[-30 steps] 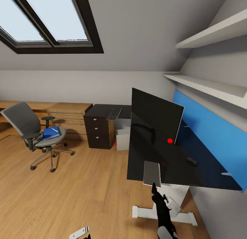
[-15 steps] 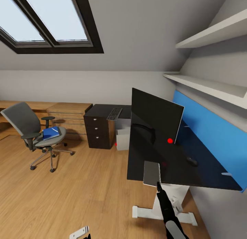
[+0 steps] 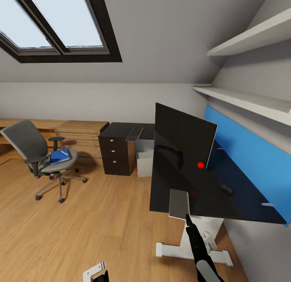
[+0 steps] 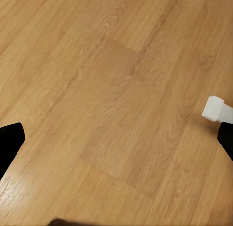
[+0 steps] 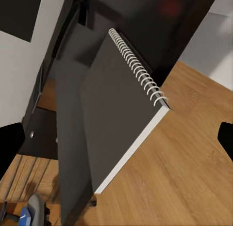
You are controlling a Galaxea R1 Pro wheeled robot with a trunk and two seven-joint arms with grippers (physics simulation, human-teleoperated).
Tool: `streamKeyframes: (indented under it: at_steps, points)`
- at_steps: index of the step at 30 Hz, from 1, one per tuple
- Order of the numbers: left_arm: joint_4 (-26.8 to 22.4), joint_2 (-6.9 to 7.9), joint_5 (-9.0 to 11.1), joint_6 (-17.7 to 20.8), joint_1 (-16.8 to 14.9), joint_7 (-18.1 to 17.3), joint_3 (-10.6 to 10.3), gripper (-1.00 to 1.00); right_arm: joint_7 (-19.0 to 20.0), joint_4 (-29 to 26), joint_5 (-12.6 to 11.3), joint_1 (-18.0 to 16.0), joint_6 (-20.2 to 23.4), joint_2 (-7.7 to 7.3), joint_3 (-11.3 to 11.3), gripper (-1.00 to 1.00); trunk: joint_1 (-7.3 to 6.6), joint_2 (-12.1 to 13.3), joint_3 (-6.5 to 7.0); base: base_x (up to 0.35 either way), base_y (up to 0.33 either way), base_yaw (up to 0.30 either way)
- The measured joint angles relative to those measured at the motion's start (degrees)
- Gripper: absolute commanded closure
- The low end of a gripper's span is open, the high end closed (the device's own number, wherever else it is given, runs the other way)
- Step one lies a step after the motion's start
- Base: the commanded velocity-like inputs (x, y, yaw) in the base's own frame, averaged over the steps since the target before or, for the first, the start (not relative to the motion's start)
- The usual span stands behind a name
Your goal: In the bedroom, organize the workspace by keeping the computer under the desk, ensuring the monitor is on the desk, placing the keyboard on the desk next to the monitor, placing the mouse on the desk next to the keyboard, moving the folder from the swivel chair onto the desk next to the mouse, stacking the notebook on top of the folder with the pen on top of the notebook, and positioning the swivel chair next to the desk.
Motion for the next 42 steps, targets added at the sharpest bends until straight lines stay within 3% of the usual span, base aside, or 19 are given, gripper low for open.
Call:
streamKeyframes:
  at_steps: [20, 31, 37, 42]
  points:
    - [0.0, 0.00, 0.3, 0.1, 0.0, 0.1, 0.1, -1.00, -0.5, -0.3, -0.1, -0.1, 1.5, -0.11, 0.1, -1.00, 4.40, -8.0, -3.60, 0.000, 0.000, 0.000]
    - [0.0, 0.00, 0.2, 0.1, 0.0, 0.0, 0.1, -1.00, 0.0, -0.4, -0.2, -0.1, 2.8, -2.48, 0.2, -1.00, 6.81, -12.4, -5.57, 0.000, 0.000, 0.000]
    - [0.0, 0.06, 0.2, 0.1, 0.0, 0.0, 0.1, -1.00, 0.0, -0.4, -0.2, -0.1, 2.9, -2.54, 0.4, -1.00, 8.13, -14.8, -6.65, 0.000, 0.000, 0.000]
    - [0.0, 0.03, 0.2, 0.1, 0.0, 0.0, 0.1, -1.00, 0.6, -0.5, -0.1, -0.1, 3.4, -2.40, 1.1, -1.00, 8.14, -14.9, -6.66, 0.000, 0.000, 0.000]
